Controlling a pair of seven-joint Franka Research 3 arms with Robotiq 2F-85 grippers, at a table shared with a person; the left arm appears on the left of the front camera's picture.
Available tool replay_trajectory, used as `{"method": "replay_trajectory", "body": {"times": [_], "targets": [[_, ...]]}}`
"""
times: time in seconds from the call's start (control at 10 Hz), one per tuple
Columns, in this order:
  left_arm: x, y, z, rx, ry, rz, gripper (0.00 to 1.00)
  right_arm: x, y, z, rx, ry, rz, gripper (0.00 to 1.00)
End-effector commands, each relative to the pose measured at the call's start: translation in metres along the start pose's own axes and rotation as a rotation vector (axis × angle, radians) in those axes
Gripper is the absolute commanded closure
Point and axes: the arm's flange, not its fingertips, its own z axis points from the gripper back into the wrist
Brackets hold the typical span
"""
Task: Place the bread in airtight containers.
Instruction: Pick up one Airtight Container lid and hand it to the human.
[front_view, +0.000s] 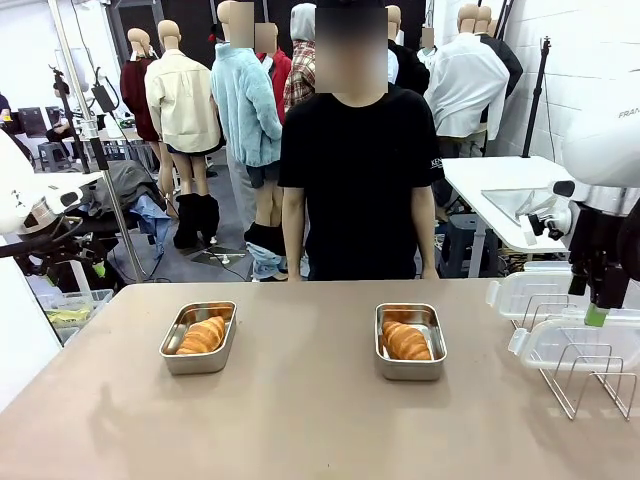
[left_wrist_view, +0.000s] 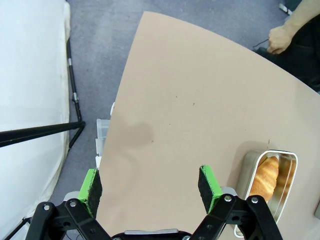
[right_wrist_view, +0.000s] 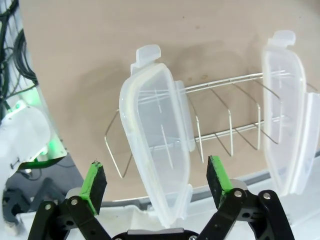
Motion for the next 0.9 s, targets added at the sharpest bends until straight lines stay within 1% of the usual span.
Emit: {"method": "replay_trajectory", "body": {"times": [0.0, 0.1, 0.3, 0.7, 0.8], "targets": [[0.001, 0.001, 0.002, 0.009, -0.008, -0.004, 0.00, 0.006, -0.005, -0.012, -0.016, 0.010, -0.069, 0.00], [0.001, 0.001, 0.002, 0.009, -0.008, -0.004, 0.00, 0.009, -0.009, -0.017, -0.042, 0.019, -0.099, 0.00], [0.001, 0.001, 0.002, 0.009, -0.008, -0.004, 0.00, 0.013, -0.017, -0.028, -0.017, 0.020, -0.108, 0.00], [0.001, 0.001, 0.002, 0.009, -0.008, -0.004, 0.00, 0.016, -0.019, -0.034, -0.026, 0.032, -0.110, 0.00], [0.001, 0.001, 0.002, 0.009, -0.008, -0.004, 0.00, 0.016, -0.020, -0.035, -0.028, 0.028, -0.109, 0.09]]}}
